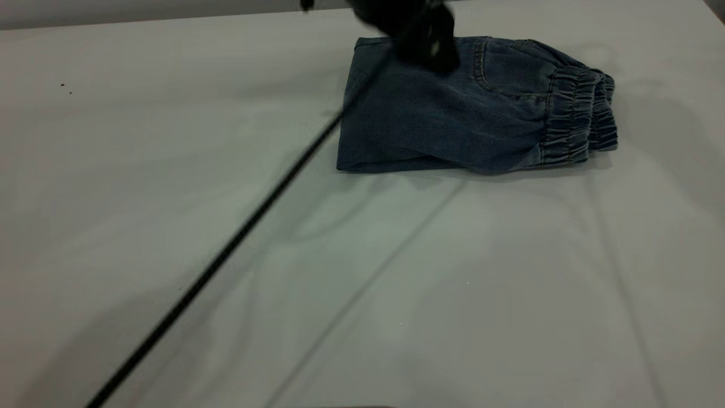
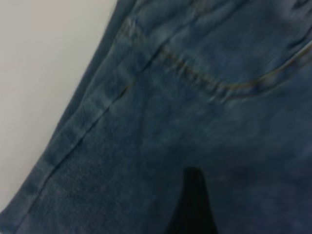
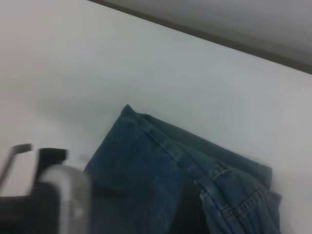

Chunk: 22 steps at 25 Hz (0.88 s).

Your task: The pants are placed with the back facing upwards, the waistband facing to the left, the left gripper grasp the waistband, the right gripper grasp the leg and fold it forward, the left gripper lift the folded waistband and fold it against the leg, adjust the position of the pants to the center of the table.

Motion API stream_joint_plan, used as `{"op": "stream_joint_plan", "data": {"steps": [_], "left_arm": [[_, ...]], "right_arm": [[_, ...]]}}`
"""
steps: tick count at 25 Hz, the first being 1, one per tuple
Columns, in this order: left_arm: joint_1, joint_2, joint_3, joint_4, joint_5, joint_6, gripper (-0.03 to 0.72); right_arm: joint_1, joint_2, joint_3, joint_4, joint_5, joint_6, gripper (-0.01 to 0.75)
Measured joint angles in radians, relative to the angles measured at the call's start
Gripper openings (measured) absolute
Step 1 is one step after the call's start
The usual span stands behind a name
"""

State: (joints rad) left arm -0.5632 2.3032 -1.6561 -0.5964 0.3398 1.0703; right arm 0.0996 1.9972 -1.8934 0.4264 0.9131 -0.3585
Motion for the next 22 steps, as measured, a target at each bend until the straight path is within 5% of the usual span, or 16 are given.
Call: {"op": "stream_joint_plan", "data": {"steps": [5, 10, 17, 22], "left_arm": [[-0.012, 0.105, 0.000, -0.026, -0.139, 0.036, 0.542], [-0.013, 0.143, 0.000, -0.091, -0.129, 0.028, 0.542], [0.013, 0.112, -0.007, -0.011, 0.058, -0.116, 0.542], [0.056, 0.096, -0.009, 0.244, 0.245, -0.338, 0.542]], "right_arm": [[0.000, 0.000, 0.000, 0.019, 0.000, 0.000, 0.495], [0.000, 0.000, 0.000, 0.023, 0.008, 0.000, 0.495], [0.000, 0.000, 0.000, 0.025, 0.040, 0.000, 0.495], [0.000, 0.000, 0.000, 0.025, 0.046, 0.000, 0.495]]}}
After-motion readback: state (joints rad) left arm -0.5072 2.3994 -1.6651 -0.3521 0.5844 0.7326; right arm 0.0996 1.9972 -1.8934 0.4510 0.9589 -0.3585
